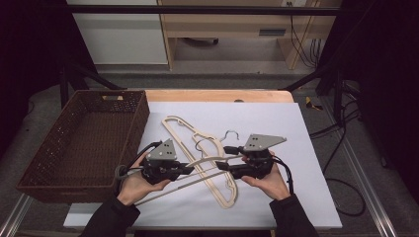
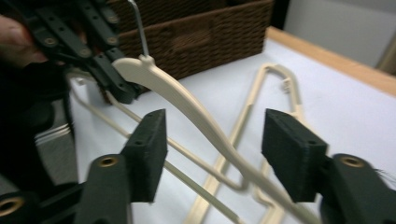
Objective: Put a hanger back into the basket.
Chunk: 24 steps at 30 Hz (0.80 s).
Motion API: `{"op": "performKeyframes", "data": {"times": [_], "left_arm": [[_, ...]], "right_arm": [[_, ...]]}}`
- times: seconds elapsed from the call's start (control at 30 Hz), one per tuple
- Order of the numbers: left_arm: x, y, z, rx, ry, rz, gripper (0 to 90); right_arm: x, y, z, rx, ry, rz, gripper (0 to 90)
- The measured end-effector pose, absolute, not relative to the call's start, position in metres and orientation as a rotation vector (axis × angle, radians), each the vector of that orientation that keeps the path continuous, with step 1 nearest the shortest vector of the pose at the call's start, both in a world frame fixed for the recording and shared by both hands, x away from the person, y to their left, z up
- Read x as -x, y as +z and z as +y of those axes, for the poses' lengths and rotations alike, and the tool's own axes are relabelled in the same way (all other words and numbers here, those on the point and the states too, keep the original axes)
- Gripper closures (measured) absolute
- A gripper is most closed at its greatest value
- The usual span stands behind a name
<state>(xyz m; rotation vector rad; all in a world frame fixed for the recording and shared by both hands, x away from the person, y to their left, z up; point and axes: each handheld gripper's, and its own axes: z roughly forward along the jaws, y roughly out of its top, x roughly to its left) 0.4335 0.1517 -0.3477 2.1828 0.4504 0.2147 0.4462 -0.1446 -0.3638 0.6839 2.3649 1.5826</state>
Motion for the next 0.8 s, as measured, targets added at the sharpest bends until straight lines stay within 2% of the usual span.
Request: {"op": "performKeyframes", "data": {"times": [0.13,0.3,0.8], "left_arm": [[-0.431,-0.335,0.159,-2.138,0.281,0.509,86.2],[-0.432,-0.315,0.172,-2.09,0.35,0.567,86.2],[-0.434,-0.253,0.226,-2.0,0.509,0.594,86.2]], "right_arm": [[-0.441,-0.362,-0.163,-0.773,1.591,2.251,25.6],[-0.435,-0.368,-0.186,-0.891,1.559,2.142,16.0],[-0.427,-0.39,-0.235,-1.122,1.532,1.973,8.9]]}}
